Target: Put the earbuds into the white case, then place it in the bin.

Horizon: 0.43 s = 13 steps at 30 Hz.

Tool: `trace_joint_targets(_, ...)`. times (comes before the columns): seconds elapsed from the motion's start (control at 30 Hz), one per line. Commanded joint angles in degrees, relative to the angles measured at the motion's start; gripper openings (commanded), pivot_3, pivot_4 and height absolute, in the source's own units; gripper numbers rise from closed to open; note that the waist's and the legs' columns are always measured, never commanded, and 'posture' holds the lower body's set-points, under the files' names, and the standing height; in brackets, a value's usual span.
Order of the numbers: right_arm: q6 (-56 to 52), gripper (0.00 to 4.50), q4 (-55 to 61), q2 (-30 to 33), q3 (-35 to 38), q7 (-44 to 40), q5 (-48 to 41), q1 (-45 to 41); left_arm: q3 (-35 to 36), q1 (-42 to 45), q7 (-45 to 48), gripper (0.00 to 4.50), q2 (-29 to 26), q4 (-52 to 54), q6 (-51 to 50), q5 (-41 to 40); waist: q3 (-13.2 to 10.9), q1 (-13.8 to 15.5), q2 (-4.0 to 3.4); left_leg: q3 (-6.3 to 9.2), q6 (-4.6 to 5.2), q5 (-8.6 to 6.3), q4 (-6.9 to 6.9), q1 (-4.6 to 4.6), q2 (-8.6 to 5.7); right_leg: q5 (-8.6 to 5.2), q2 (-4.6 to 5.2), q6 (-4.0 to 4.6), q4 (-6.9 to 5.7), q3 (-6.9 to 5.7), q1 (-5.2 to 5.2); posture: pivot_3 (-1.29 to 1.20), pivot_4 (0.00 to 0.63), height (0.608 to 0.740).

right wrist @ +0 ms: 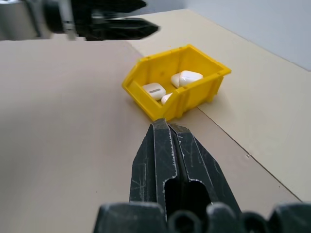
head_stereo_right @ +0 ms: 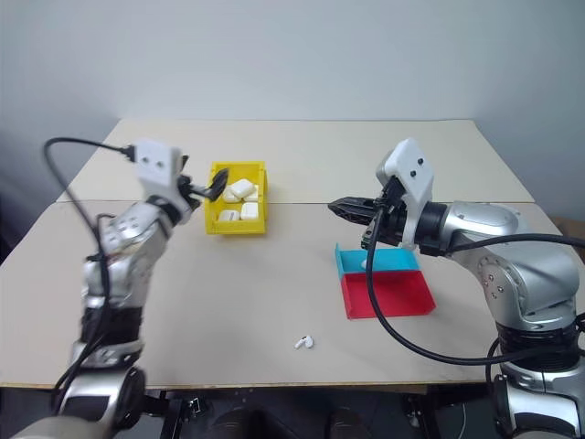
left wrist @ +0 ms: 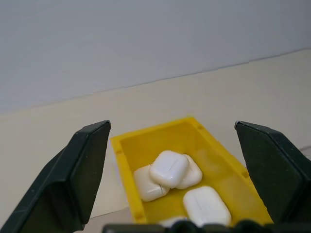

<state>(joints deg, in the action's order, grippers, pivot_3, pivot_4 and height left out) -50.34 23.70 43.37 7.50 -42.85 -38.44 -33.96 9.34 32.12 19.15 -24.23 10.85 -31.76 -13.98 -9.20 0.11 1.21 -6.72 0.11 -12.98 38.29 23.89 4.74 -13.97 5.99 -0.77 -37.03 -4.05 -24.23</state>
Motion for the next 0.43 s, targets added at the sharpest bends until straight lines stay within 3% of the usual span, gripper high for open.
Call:
trace_joint_targets(0.03, 3.8, 0.0, 1.5, 1.1, 3.7, -1.2, 0.0, 3.3, 5.5, -6.8, 9.6, 4.47, -6.8, 12.7, -2.2, -8.3, 0.0, 0.0, 0.0, 0.0, 0.0, 0.0, 0.0, 0.0, 0.0, 0.0, 0.0, 0.0, 0.0, 0.01, 0.0, 0.0, 0.15, 0.74)
trace_joint_targets(0.23, 11.9, 0.0, 2.8, 6.1, 5.8, -7.7, 3.7, 13.0, 19.0, -24.3, 21.9, 4.47, -17.9, 26.0, -8.4, -22.5, 0.0, 0.6, 0.0, 0.04, 0.03, -0.03, -0.05, -0.09, 0.0, -0.02, 0.01, -0.01, 0.03, 0.0, 0.07, 0.0, 0.15, 0.74)
trace_joint_targets(0.43, 18.5, 0.0, 2.3, 10.4, 8.1, -13.9, 5.6, 20.9, 28.9, -38.9, 27.7, 4.47, -21.2, 33.6, -9.0, -30.2, 0.0, 0.5, 0.0, 0.04, 0.03, -0.04, -0.07, -0.19, 0.0, -0.03, 0.01, -0.01, 0.01, 0.02, 0.11, 0.0, 0.15, 0.74)
